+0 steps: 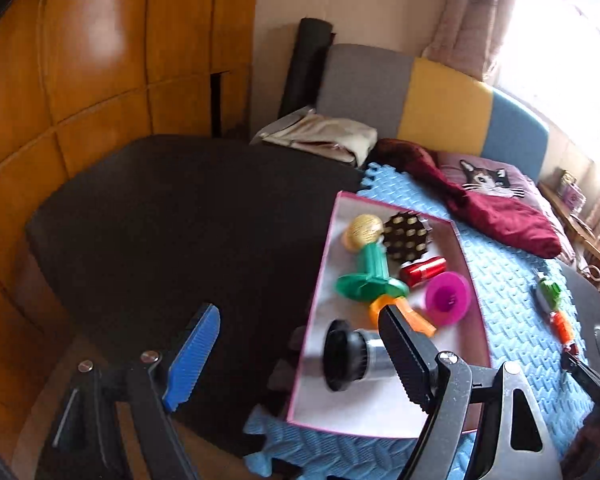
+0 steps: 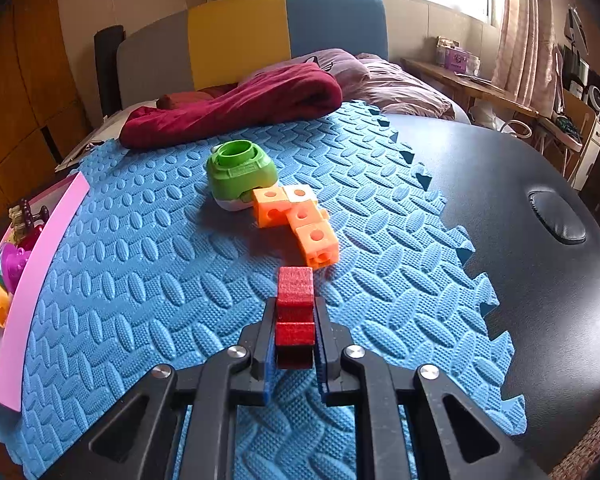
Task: Organize rigid objects
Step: 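Lift the red block with the right gripper and carry it toward the white box, then lower the red block into the white box and open the right gripper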
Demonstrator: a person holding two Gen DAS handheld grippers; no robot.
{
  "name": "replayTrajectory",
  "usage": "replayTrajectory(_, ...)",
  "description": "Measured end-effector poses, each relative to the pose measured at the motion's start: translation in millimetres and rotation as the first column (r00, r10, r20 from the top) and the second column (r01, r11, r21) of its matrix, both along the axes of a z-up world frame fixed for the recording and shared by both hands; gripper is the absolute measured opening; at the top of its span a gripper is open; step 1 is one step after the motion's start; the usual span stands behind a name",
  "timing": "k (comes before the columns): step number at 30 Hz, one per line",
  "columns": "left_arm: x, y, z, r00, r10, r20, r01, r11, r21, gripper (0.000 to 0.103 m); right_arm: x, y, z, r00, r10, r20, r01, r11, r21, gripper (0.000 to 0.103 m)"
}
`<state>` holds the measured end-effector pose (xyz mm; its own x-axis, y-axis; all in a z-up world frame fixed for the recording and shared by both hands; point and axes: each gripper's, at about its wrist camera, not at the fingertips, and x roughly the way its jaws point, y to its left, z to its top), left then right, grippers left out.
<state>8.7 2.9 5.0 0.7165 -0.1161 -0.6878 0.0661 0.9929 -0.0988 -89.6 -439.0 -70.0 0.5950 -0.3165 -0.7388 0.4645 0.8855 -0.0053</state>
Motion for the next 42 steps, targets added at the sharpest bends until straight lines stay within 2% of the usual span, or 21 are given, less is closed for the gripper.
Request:
replayTrajectory(5, -0.9, 9.6, -10.1, 1.0, 0.019, -0.023, -0.019, 1.0, 0.001, 0.082, 6.9, 19.5, 0.9, 0.999, 0.05, -0.003, -0.05, 0.998, 0.026, 0.014)
replayTrajectory(8, -0.2, 12.3, -13.0, 0.999, 0.026, -0.027, -0.027, 1.0, -0.006, 0.082, 15.3, 27.9, 5.2, 0.996, 0.085, 0.008, -0.086, 0.992, 0.093, 0.014)
replayTrajectory(14, 1.5, 14.9, -19.6, 0.999, 0.026, -0.039, -0.027, 1.0, -0.009, 0.082, 36.5, 78.2, 20.2, 0.97, 0.238, 0.047, -0.242, 0.96, 0.14, 0.014)
replayTrajectory(17, 2.0, 16.8, -23.1, 0.998, 0.029, -0.048, -0.03, 0.999, -0.016, 0.082, 47.2, 109.7, 30.9, 0.94, 0.333, 0.068, -0.34, 0.931, 0.136, 0.014)
replayTrajectory(24, 4.7, 19.6, -26.0, 0.998, 0.043, -0.055, -0.045, 0.999, -0.026, 0.082, 67.9, 177.6, 50.7, 0.845, 0.528, 0.087, -0.534, 0.842, 0.078, 0.014)
replayTrajectory(29, 6.8, 17.8, -29.5, 0.997, 0.041, -0.066, -0.043, 0.999, -0.029, 0.082, 81.3, 203.4, 51.0, 0.787, 0.609, 0.1, -0.617, 0.779, 0.108, 0.014)
replayTrajectory(32, 8.5, 15.4, -31.7, 0.997, 0.033, -0.073, -0.035, 0.999, -0.029, 0.082, 91.7, 218.0, 36.3, 0.754, 0.655, 0.043, -0.655, 0.745, 0.131, 0.014)
replayTrajectory(37, 10.0, 13.7, -34.5, 0.996, 0.029, -0.08, -0.031, 0.999, -0.025, 0.082, 100.5, 229.9, 11.2, 0.739, 0.673, -0.03, -0.668, 0.737, 0.097, 0.014)
replayTrajectory(40, 10.3, 13.0, -34.3, 0.996, 0.03, -0.079, -0.031, 0.999, -0.019, 0.082, 102.1, 233.2, 1.9, 0.745, 0.663, -0.077, -0.663, 0.748, 0.035, 0.014)
replayTrajectory(42, 10.2, 12.7, -33.8, 0.997, 0.03, -0.074, -0.031, 0.999, -0.017, 0.082, 105.3, 229.3, -4.2, 0.752, 0.653, -0.088, -0.653, 0.757, 0.035, 0.014)
